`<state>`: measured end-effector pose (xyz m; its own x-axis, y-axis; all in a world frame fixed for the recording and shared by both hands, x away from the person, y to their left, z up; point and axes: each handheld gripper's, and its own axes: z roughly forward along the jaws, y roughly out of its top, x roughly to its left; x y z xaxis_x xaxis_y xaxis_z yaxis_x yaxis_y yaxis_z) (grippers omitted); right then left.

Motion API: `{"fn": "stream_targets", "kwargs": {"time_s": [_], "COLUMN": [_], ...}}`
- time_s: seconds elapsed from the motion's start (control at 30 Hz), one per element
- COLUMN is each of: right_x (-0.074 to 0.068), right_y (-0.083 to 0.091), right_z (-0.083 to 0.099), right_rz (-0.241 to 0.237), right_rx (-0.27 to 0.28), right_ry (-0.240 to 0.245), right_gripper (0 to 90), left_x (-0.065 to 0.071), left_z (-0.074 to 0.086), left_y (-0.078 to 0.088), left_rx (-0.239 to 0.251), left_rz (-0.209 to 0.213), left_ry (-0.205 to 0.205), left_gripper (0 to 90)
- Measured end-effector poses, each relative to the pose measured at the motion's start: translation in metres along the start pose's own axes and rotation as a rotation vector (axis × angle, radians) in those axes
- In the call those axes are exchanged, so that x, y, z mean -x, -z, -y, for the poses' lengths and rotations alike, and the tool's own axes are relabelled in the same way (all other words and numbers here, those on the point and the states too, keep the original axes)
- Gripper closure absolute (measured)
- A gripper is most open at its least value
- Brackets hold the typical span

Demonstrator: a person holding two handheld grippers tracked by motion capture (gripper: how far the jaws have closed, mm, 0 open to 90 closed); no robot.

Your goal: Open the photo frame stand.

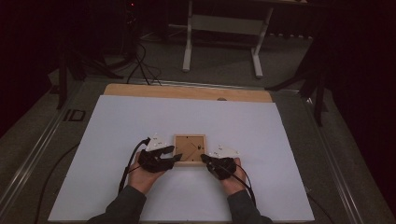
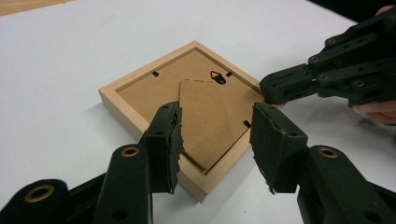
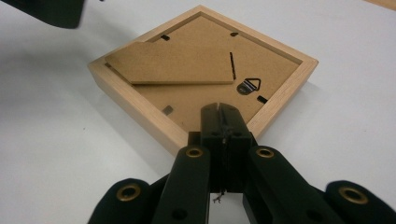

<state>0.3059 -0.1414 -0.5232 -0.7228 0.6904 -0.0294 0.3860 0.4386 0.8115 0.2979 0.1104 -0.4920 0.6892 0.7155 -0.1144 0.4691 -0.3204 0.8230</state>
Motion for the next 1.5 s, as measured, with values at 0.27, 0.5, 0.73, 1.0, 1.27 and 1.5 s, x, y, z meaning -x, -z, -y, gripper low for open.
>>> {"fn": "stream_targets", "kwargs": {"time_s": [0.27, 0.5, 0.73, 1.0, 1.27, 1.5], "right_x": [-0.002, -0.002, -0.001, -0.001, -0.001, -0.001], "right_y": [0.004, 0.005, 0.005, 0.004, 0.004, 0.004], "right_z": [0.002, 0.003, 0.004, 0.004, 0.004, 0.004], "right_rz": [0.007, 0.008, 0.007, 0.006, 0.006, 0.007], "right_rx": [0.003, 0.007, 0.013, 0.017, 0.019, 0.02], "right_ry": [0.004, -0.002, 0.0, 0.001, -0.001, 0.001], "right_gripper": [89.6, 89.6, 89.6, 89.6, 89.6, 89.6], "left_x": [0.001, 0.005, 0.008, 0.009, 0.007, 0.007], "left_z": [-0.004, -0.003, -0.004, -0.003, -0.003, -0.006], "left_y": [-0.012, -0.027, -0.036, -0.046, -0.048, -0.048], "left_rx": [-0.029, -0.073, -0.097, -0.127, -0.142, -0.166], "left_rz": [-0.024, -0.039, -0.049, -0.076, -0.07, -0.072], "left_ry": [-0.034, -0.054, -0.074, -0.095, -0.097, -0.101], "left_gripper": [52.4, 49.1, 48.8, 47.7, 50.5, 50.9]}}
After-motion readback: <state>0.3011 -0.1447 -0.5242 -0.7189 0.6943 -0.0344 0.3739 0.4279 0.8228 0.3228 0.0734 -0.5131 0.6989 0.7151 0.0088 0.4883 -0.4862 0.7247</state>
